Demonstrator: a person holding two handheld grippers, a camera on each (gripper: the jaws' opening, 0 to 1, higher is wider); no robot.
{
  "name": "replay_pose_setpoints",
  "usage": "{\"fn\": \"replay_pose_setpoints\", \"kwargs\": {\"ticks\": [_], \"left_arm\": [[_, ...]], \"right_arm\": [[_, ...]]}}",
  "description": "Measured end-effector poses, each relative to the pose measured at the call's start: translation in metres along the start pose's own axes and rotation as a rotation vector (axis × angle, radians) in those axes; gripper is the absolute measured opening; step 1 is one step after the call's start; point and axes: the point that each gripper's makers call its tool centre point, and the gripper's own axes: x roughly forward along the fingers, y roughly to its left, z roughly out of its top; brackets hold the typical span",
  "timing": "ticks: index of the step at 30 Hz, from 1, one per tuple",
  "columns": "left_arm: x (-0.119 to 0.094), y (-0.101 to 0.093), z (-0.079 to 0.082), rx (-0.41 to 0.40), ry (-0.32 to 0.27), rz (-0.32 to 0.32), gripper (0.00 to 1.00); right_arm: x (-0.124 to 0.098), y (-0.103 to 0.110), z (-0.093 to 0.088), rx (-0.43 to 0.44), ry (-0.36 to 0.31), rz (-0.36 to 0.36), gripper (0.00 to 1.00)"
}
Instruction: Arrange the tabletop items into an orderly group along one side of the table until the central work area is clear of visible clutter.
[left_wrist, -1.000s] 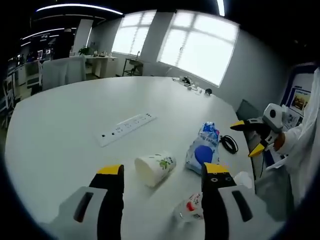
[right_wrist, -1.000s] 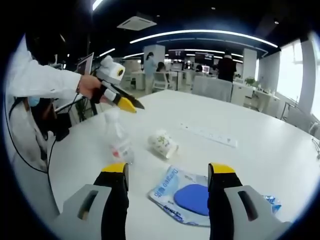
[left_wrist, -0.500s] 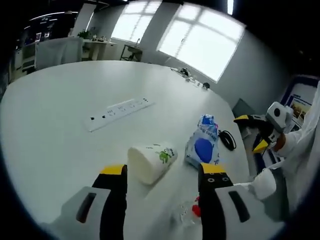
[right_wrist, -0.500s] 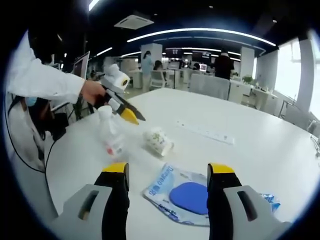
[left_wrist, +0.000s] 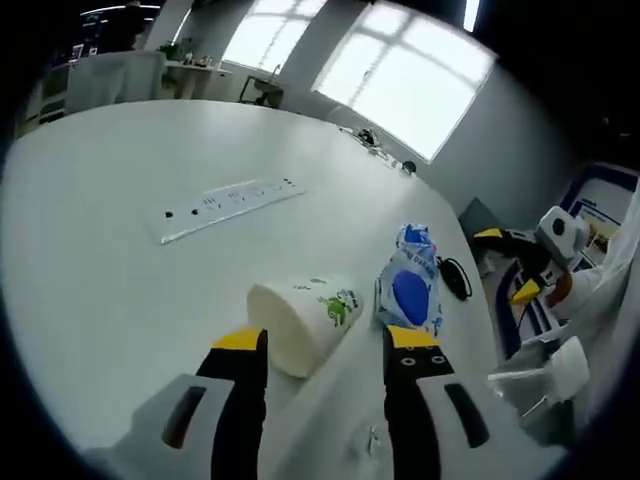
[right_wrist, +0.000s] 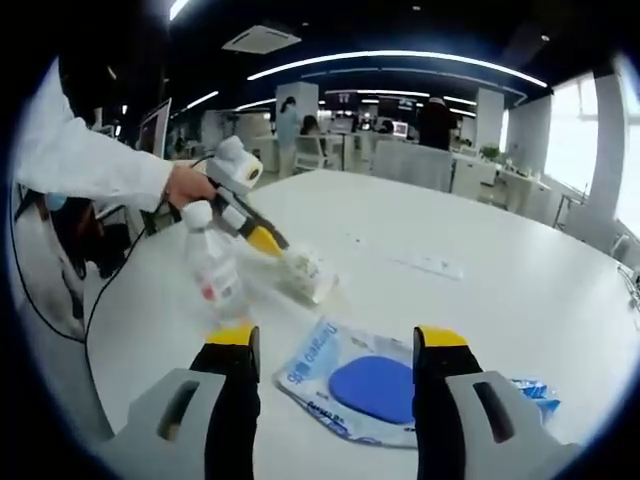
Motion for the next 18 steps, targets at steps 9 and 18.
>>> {"fn": "replay_pose_setpoints", "kwargs": {"ticks": [9,18], "left_arm": [[0.01,0.0,-0.007,-0.016,0.014,-0.022,0.29],[0.014,0.0,-0.011,-0.028,0.017,-0.043,0.12]], "right_arm": [[0.002,-0.003,-0.007,0.0,0.013,-0.007,0.58],[0.004,-0.004,-0.013,0.002,0.022,-0.005,0.56]]}}
